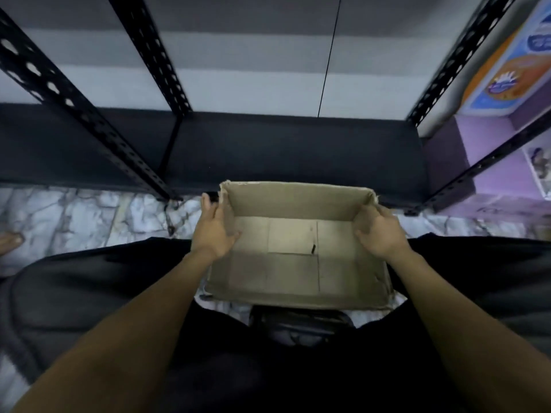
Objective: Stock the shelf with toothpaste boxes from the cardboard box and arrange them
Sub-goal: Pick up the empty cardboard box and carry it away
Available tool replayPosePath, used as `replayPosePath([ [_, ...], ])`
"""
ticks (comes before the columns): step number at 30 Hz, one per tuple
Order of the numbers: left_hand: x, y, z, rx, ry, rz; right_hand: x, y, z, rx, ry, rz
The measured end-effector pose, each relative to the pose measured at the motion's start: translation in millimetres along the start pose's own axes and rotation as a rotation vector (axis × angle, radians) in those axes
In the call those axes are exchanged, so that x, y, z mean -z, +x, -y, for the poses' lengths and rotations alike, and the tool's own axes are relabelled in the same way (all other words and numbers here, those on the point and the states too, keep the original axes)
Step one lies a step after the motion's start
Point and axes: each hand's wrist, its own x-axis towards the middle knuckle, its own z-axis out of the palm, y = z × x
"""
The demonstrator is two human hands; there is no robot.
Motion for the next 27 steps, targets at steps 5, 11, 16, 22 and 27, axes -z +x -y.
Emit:
replayPosePath([
  [5,-36.7,-19.3,26.6,0.178,-0.317,0.060,-38.2,-15.9,-47.8,-0.099,0.168,0.072],
  [11,-25.6,-14.2,26.2,-0.067,-0.485,-0.077,-45.6,-11.9,-55.7,-0.176,0.277,0.113],
  [16,-11.5,-32.4,18.1,-0.163,-0.373,-0.157,-27.1,-16.9,-37.7,-0.060,0.175,0.014],
  [22,45.7,-11.1,4.9,0.175,-0.302,-0.293,48.3,-27.7,-4.5,-0.052,0.146,-0.254],
  [27,133.0,12.1,-49.0,0.024,-0.120,-0.302,124.2,-32.3,14.5,-0.084,0.147,-0.357],
])
